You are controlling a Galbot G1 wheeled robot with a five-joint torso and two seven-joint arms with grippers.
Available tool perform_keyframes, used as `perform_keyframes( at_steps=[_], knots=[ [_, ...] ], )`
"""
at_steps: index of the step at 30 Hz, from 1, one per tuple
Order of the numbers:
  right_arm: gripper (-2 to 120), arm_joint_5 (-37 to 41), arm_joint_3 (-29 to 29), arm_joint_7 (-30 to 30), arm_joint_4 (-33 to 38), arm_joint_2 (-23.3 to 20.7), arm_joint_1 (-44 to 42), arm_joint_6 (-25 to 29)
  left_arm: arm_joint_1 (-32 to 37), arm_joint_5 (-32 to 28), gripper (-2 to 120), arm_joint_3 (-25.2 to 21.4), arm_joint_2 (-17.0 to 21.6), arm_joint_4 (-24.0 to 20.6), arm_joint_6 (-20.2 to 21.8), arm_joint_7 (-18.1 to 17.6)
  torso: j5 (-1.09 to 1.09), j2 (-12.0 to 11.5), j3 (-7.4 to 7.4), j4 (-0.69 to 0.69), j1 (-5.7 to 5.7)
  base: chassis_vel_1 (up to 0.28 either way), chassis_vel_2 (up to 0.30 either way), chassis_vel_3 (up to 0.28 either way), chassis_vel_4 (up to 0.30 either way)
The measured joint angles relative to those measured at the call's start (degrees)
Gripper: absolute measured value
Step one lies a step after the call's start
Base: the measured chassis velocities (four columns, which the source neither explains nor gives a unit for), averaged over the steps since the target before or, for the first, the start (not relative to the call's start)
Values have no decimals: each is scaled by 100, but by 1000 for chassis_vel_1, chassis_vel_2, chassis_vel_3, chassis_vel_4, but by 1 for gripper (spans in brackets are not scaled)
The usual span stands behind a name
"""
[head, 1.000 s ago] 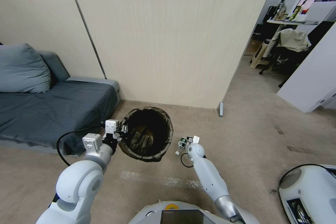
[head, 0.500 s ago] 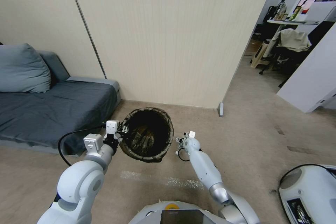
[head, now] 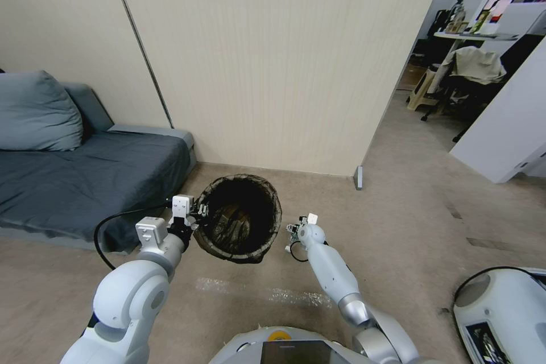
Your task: Pick up the trash bin, then pick up the garbage from the floor and place it into the trash bin.
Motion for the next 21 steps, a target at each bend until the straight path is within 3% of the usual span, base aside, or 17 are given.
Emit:
perform_keyframes(
  at_steps=[3,7,8,15,21],
  knots=[
    [85,-13,38,-8,-42,-10,13,39,-19,0,5,-26,6,8,0,2,0,0,0,0,0,0,0,0,0],
    [78,-11,42,-10,-41,-13,-7,38,-31,0,5,-26,1,21,0,2,0,0,0,0,0,0,0,0,0],
    [68,-12,45,-18,-38,-12,-25,38,-38,0,5,-22,-5,30,0,2,0,0,0,0,0,0,0,0,0],
    [42,16,1,-12,64,-45,-61,4,-58,0,5,-41,14,38,0,0,0,0,0,0,0,0,0,0,0],
    [29,15,-1,-9,65,-39,-67,-1,-58,-1,5,-41,7,41,0,-2,0,0,0,0,0,0,0,0,0]
  ],
)
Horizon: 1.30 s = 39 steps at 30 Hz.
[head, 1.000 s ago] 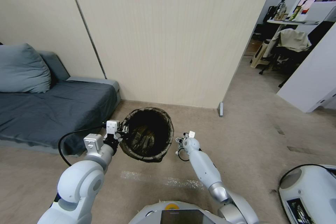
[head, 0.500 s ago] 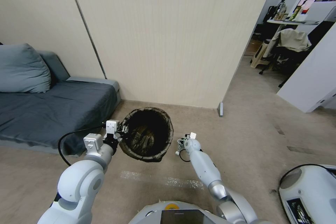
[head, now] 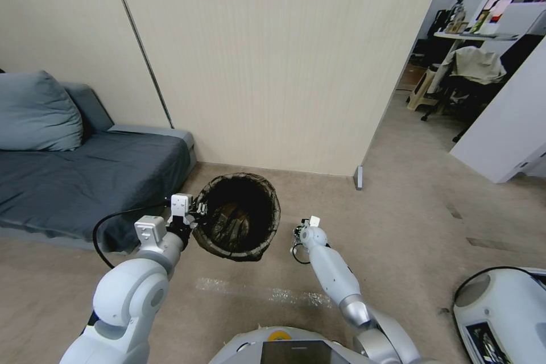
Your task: Pick up the trash bin, then pick up the garbage from the floor and place it into the trash bin.
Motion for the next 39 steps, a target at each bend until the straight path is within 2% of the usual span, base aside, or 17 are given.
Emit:
perform_keyframes(
  at_steps=[1,4,8,11,18,19,21,22,24,25,28,29,32,34,36,37,39],
  knots=[
    [22,-2,0,2,0,0,-7,0,4,0,5,-2,-1,0,0,-1,0,0,0,0,0,0,0,0,0],
    [18,-2,0,6,-2,0,-10,2,3,-1,5,-6,-2,0,0,-2,0,0,0,0,0,0,0,0,0],
    [18,31,-5,43,59,-26,-27,-12,-2,-2,5,-11,-2,-2,0,-2,1,0,0,2,0,0,0,0,0],
    [18,367,-128,220,602,-286,-250,-168,-1,-4,5,-51,11,-6,0,-14,2,0,0,0,0,0,0,0,0],
    [18,1497,-258,771,2661,-1157,-903,-550,-38,-22,5,-69,70,36,0,-39,1,0,0,0,0,0,0,0,0],
    [18,1497,-258,771,2661,-1157,-903,-550,-38,-22,5,-69,70,36,0,-39,1,0,0,0,0,0,0,0,0],
    [18,1825,-173,945,3310,-1455,-1134,-635,-52,-23,5,-46,67,80,0,-45,3,0,0,-1,0,0,0,0,0],
    [18,1825,-173,945,3310,-1455,-1134,-635,-52,-23,5,-46,67,80,0,-45,3,0,0,-1,0,0,0,0,0],
    [18,2120,9,1071,4086,-1814,-1395,-684,-74,-23,5,-30,68,139,0,-50,2,0,0,0,0,0,0,0,0],
    [18,2120,9,1071,4086,-1814,-1395,-684,-74,-23,5,-30,68,139,0,-50,2,0,0,0,0,0,0,0,0],
    [18,2400,335,1136,4937,-2353,-1734,-718,-99,-16,5,1,71,221,0,-58,2,0,0,1,-1,0,0,0,0],
    [18,2400,335,1136,4937,-2353,-1734,-718,-99,-16,5,1,71,221,0,-58,2,0,0,1,-1,0,0,0,0],
    [18,2802,857,1174,5862,-2932,-2183,-761,-96,-4,5,26,82,277,0,-64,3,0,0,-2,0,0,0,0,0],
    [18,2906,971,1177,6063,-3024,-2267,-770,-95,0,5,30,84,286,0,-65,4,0,0,-2,0,0,0,0,0],
    [18,3515,1399,1225,6957,-3365,-2546,-812,-93,14,5,53,80,306,0,-66,1,0,0,-2,0,0,0,0,0],
    [18,3515,1399,1225,6957,-3365,-2546,-812,-93,14,5,53,80,306,0,-66,1,0,0,-2,0,0,0,0,0],
    [18,4146,1687,1318,7597,-3632,-2603,-853,-84,21,5,109,61,310,0,-112,0,0,-1,0,-1,0,0,0,0]
  ],
)
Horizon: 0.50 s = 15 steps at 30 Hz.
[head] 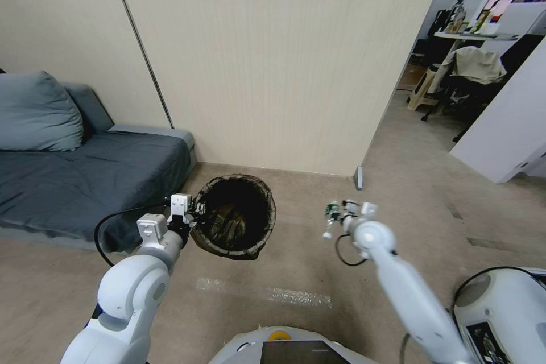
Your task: Pick up the trash bin, then pick up the garbage from the floor and place it into the trash bin.
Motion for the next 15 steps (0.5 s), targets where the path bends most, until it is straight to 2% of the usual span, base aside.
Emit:
perform_keyframes(
  at_steps=[2,5,7,15],
  knots=[
    [18,198,57,46,153,-67,23,-28,10,3,5,18,-6,2,0,-9,-1,0,0,0,0,0,0,0,0],
    [18,1113,114,197,752,-325,373,-32,54,27,5,60,-24,17,0,-2,1,0,0,1,0,0,0,0,0],
    [18,1309,72,151,894,-404,533,4,57,34,5,59,-23,19,0,4,0,0,0,2,0,0,0,0,0],
    [18,1499,-457,-740,963,-951,1471,131,78,66,5,77,-63,57,0,-20,1,0,0,0,0,0,0,0,0]
  ],
)
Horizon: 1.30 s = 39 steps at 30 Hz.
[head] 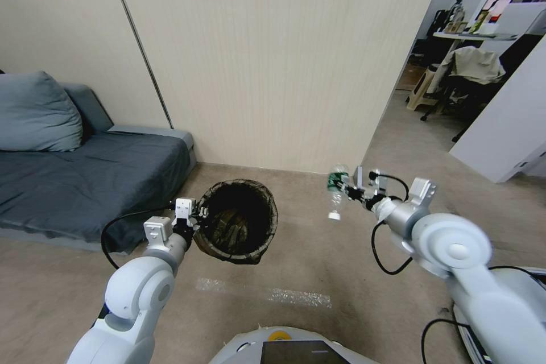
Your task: Pick up the trash bin, then pick up the garbage from the floor and place it into the trash bin.
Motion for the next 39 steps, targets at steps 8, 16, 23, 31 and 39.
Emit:
perform_keyframes(
  at_steps=[8,16,23,31,39],
  knots=[
    [18,279,-1553,-239,-415,-214,1906,80,-30,65,5,-16,-84,63,0,25,-1,0,1,1,0,0,0,0,0],
    [18,105,-3213,-67,-884,515,2929,95,-50,108,5,-77,-127,98,0,48,-2,0,1,1,0,0,0,0,0],
    [18,-450,-4105,-33,-1446,918,3183,128,-59,115,5,-120,-148,116,0,60,-3,0,1,-1,0,0,0,0,0],
    [18,-735,-4492,47,-1732,1240,3003,121,-90,112,5,-172,-150,122,0,69,-2,0,1,1,0,0,0,0,0],
    [18,-950,-4764,129,-1845,1392,2788,103,-122,104,5,-174,-161,151,0,75,-1,0,1,1,0,0,0,0,0]
  ],
)
